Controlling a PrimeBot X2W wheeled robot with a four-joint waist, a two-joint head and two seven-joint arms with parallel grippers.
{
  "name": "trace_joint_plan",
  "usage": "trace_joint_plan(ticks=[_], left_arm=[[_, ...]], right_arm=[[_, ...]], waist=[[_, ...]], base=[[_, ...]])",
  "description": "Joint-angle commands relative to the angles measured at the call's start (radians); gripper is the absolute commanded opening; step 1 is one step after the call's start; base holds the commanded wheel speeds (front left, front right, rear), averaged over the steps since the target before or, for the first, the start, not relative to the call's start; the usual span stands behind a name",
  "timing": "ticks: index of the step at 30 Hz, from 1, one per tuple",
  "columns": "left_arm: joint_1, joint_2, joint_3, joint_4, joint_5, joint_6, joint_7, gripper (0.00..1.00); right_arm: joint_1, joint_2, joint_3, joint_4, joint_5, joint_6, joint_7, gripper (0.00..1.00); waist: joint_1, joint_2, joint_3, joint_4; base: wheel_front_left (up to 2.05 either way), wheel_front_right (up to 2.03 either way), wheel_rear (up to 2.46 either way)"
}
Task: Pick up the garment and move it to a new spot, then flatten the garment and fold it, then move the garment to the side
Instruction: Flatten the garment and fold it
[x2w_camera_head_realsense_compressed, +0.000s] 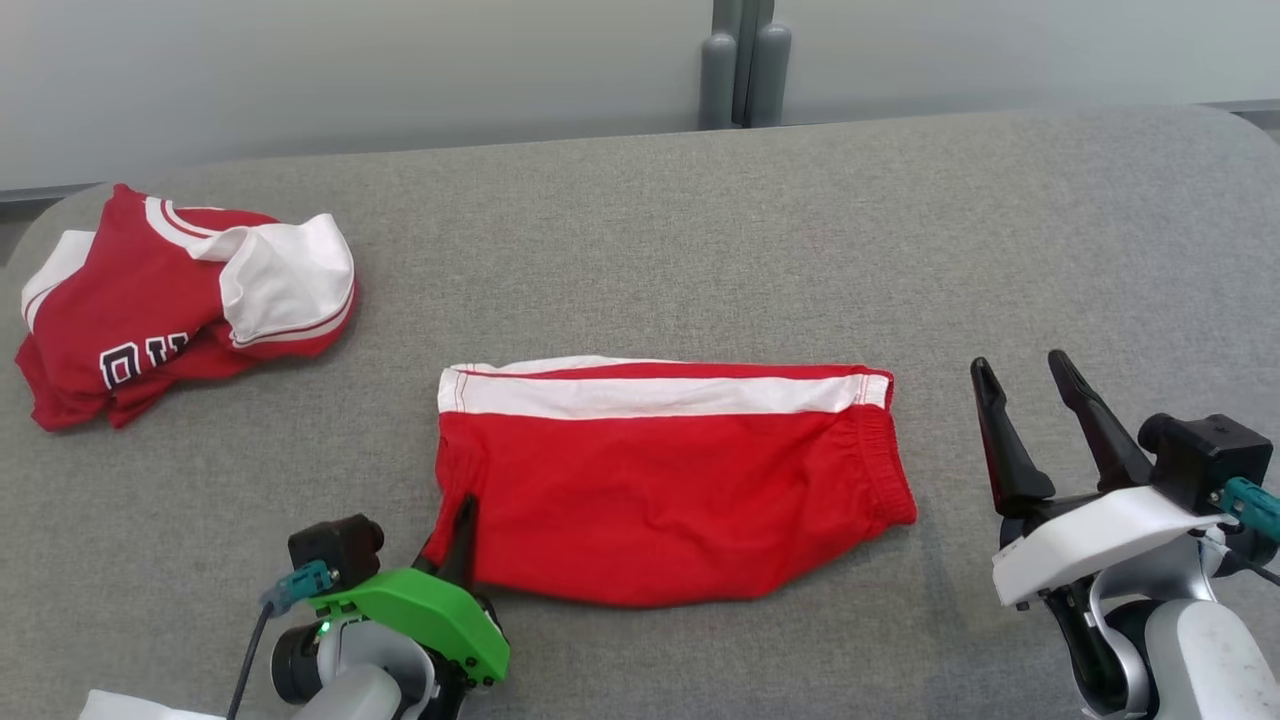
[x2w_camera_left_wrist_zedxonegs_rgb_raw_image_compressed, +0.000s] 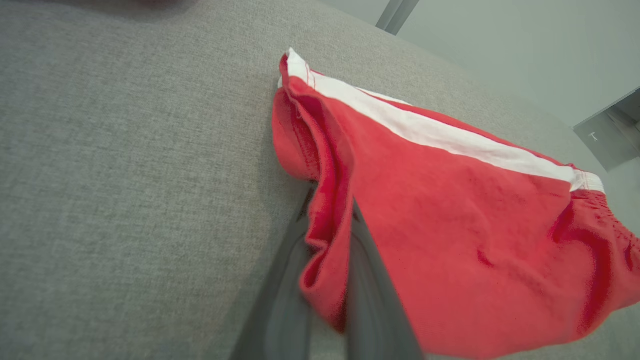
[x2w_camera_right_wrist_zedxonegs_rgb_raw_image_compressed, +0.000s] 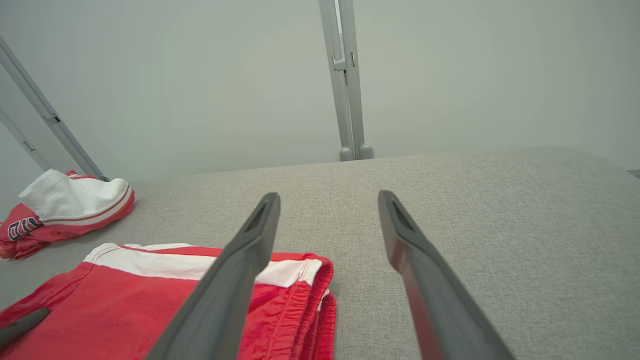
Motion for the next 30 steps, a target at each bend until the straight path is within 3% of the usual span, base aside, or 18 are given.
trace_joint_plan(ticks=[1, 6, 7, 8, 9, 17, 25, 30], left_arm=[[0.022, 0.012, 0.007, -0.017, 0.004, 0.013, -0.008, 0.00], [0.052, 0.023, 0.011, -0.053, 0.015, 0.047, -0.008, 0.00], [0.054, 0.027, 0.009, -0.059, 0.024, 0.051, -0.009, 0.13], [0.055, 0.029, 0.011, -0.066, 0.029, 0.056, -0.010, 0.45], [0.058, 0.031, 0.015, -0.072, 0.035, 0.061, -0.011, 0.97], [0.075, 0.059, 0.071, -0.143, 0.149, 0.100, -0.016, 1.00], [0.128, 0.080, 0.160, -0.280, 0.330, 0.140, -0.016, 1.00], [0.180, 0.081, 0.197, -0.344, 0.377, 0.154, -0.016, 1.00]], right_arm=[[0.007, 0.001, 0.003, 0.001, -0.010, 0.000, 0.007, 1.00], [0.010, 0.004, 0.004, 0.006, -0.017, 0.000, 0.019, 1.00], [0.010, 0.004, 0.005, 0.007, -0.018, 0.000, 0.021, 1.00], [0.009, 0.005, 0.006, 0.009, -0.017, 0.000, 0.024, 1.00], [0.008, 0.006, 0.007, 0.010, -0.016, 0.000, 0.024, 1.00], [0.012, 0.007, 0.006, 0.015, -0.018, 0.000, 0.029, 1.00], [0.019, 0.010, 0.001, 0.028, -0.025, 0.000, 0.030, 1.00], [0.030, 0.009, -0.006, 0.063, -0.035, 0.000, 0.051, 1.00]], waist=[[0.0001, 0.0000, -0.008, 0.003], [0.0001, 0.0000, -0.012, -0.005], [0.0001, 0.0000, -0.013, -0.008], [0.0001, 0.0000, -0.014, -0.010], [0.0001, 0.0000, -0.015, -0.012], [0.0001, 0.0000, -0.024, -0.014], [0.0001, 0.0000, -0.043, -0.006], [0.0001, 0.0000, -0.057, 0.007]], base=[[0.00, 0.00, 0.00], [0.00, 0.00, 0.00], [0.00, 0.00, 0.00], [0.00, 0.00, 0.00], [0.00, 0.00, 0.00], [0.00, 0.00, 0.00], [0.00, 0.00, 0.00], [0.00, 0.00, 0.00]])
